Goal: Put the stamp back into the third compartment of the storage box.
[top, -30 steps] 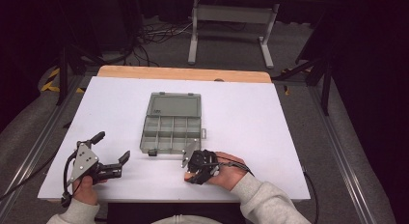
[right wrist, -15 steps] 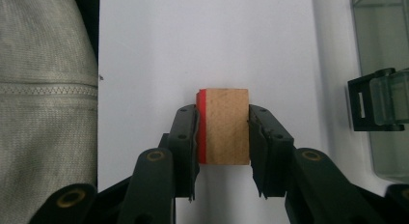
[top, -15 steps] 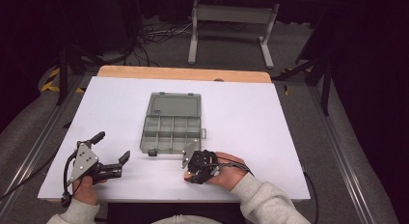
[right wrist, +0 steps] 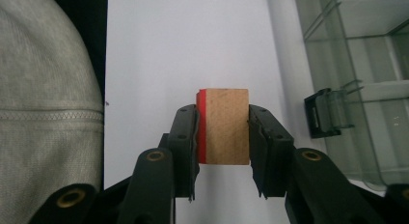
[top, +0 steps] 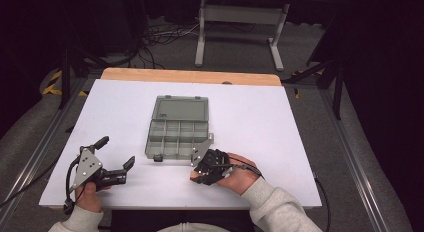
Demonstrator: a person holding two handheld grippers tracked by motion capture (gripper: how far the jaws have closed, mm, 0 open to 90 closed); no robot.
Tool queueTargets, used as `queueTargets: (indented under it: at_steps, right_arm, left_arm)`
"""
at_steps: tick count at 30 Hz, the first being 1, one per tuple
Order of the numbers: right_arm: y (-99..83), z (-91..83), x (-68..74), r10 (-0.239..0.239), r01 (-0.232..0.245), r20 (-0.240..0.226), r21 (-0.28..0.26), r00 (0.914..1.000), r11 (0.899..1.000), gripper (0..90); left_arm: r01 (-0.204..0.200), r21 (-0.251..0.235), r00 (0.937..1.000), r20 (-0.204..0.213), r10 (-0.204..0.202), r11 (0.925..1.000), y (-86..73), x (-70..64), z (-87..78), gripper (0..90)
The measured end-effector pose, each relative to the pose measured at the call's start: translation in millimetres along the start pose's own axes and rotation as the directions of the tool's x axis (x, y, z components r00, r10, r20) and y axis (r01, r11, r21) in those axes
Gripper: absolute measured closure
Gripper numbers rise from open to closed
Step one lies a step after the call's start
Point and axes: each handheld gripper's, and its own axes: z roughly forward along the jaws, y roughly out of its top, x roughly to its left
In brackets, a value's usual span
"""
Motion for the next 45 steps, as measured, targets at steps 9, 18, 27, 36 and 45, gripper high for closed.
queueTargets:
  at_steps: [9, 18, 27, 36, 45]
  right_arm:
    - [-1.0, -11.5, -4.3, 0.025, -0.023, 0.021, -0.083, 0.9995, 0.996, 65.9]
    - [-1.5, -22.1, -9.6, 0.060, -0.051, 0.045, -0.177, 0.9972, 0.983, 65.9]
    - [-0.2, -27.9, -15.0, 0.080, -0.065, 0.060, -0.220, 0.9950, 0.973, 65.9]
    - [5.9, -34.6, -17.7, 0.108, -0.083, 0.083, -0.255, 0.9907, 0.963, 65.9]
    - [11.5, -37.1, -24.5, 0.122, -0.096, 0.088, -0.258, 0.9885, 0.961, 65.8]
  left_arm:
    - [-0.001, 0.000, 1.0000, 0.000, 0.001, 1.0000, 0.1, -0.1, 0.0, 1.2]
    - [0.000, -0.002, 1.0000, 0.002, 0.000, 1.0000, 0.2, -0.5, 0.2, 1.2]
    - [-0.001, -0.001, 1.0000, 0.001, 0.001, 1.0000, 0.2, -0.2, 0.0, 1.2]
    - [0.001, -0.004, 1.0000, 0.002, -0.001, 1.0000, 0.2, -0.6, 0.1, 1.2]
    - [-0.001, -0.002, 1.0000, 0.001, 0.001, 1.0000, 0.2, -0.1, -0.1, 1.2]
